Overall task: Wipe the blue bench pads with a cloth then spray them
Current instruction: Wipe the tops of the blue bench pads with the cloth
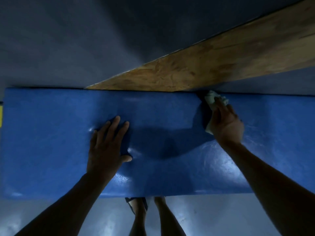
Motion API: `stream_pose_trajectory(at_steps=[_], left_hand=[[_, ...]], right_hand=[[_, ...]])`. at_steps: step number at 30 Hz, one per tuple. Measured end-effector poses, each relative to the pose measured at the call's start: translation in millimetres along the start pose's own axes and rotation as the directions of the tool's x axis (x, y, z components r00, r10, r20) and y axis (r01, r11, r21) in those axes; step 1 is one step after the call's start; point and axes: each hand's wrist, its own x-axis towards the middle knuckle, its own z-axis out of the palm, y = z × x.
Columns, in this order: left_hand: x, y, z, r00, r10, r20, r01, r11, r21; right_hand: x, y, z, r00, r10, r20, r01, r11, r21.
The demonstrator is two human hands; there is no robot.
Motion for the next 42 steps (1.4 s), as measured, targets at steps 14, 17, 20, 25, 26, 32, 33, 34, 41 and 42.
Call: stream_pose_trajectory(at_steps=[14,17,20,25,26,32,33,34,41,42], left_hand=[[-2,-1,-2,1.000,-0.007,0.015,0.007,1.000,0.012],[-4,-2,0,1.000,0.001,0.008,0.000,1.000,-0.002],[-2,-5,1,1.000,0.013,-0.009,-0.013,1.000,-0.003],[-1,-11,-3,0.999,0.036,0.022,-0.037,0.999,0.019],[-1,-12,-4,0.998,0.053,0.024,-0.054,0.998,0.022],[1,-36,-12,0.986,0.167,-0.011,-0.167,0.984,-0.058],[1,-45,-14,0.982,0.175,-0.067,-0.179,0.982,-0.058],[2,-57,-17,0.979,0.169,-0.110,-0.175,0.984,-0.044],[19,-133,-43,0.998,0.049,0.029,-0.049,0.998,0.024],[20,-135,-42,0.998,0.044,0.038,-0.045,0.999,0.010]], right_hand=[[-20,-99,32,0.814,-0.572,0.101,0.574,0.819,0.015],[-3,-35,7,0.937,-0.350,0.015,0.350,0.936,-0.034],[-3,-15,-1,0.986,-0.169,0.000,0.169,0.985,-0.043],[-20,-73,29,0.973,0.223,-0.058,-0.217,0.972,0.091],[-24,-93,36,0.965,0.261,-0.036,-0.255,0.960,0.114],[-78,-229,78,0.985,-0.113,0.134,0.096,0.987,0.130],[-83,-244,82,0.966,-0.187,0.176,0.169,0.979,0.111],[-84,-253,83,0.942,-0.261,0.212,0.248,0.965,0.086],[-37,-140,32,0.896,-0.423,0.137,0.439,0.890,-0.123],[-34,-117,21,0.954,-0.291,0.075,0.298,0.946,-0.125]])
